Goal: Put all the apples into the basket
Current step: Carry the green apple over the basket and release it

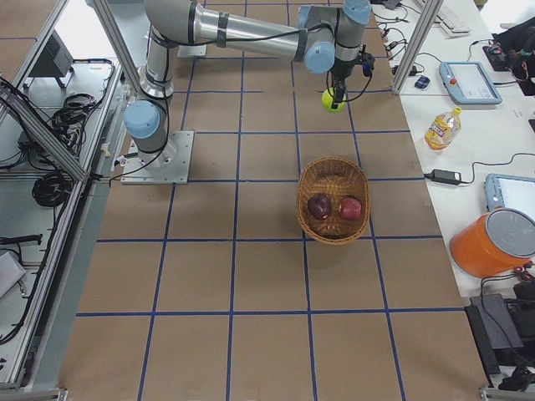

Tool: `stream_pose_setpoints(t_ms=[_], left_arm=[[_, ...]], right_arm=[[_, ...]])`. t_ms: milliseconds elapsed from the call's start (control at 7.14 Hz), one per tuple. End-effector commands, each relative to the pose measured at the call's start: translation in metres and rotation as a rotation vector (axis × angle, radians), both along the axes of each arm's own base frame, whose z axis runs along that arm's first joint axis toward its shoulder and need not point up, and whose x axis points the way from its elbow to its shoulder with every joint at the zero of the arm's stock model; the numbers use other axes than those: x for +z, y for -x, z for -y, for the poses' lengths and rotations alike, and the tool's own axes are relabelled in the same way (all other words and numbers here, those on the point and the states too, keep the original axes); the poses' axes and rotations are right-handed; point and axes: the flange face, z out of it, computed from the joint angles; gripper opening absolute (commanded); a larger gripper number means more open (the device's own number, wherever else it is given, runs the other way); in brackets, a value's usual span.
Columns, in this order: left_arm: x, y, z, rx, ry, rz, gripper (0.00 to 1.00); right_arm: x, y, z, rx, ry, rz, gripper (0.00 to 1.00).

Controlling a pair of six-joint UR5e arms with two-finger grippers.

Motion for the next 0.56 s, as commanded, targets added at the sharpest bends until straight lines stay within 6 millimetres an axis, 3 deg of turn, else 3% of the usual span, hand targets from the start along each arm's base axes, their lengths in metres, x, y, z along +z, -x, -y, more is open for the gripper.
stream_pose_setpoints(t_ms=[0, 140, 280, 420], left_arm=[[0.0, 0.0, 0.0, -0.001, 0.0, 0.0, 1.0], [-0.002, 0.001, 0.0, -0.001, -0.003, 0.0, 1.0], [-0.002, 0.001, -0.001, -0.001, -0.003, 0.0, 1.0], [-0.002, 0.001, -0.001, -0.001, -0.004, -0.001, 1.0]], right_arm=[[-0.004, 0.127, -0.004, 0.131, -0.026, 0.0, 0.03], [-0.021, 0.163, -0.012, 0.105, -0.051, 0.015, 0.03], [-0.041, 0.178, -0.018, 0.083, -0.061, 0.034, 0.04], [-0.057, 0.183, -0.011, 0.074, -0.012, 0.011, 0.05]])
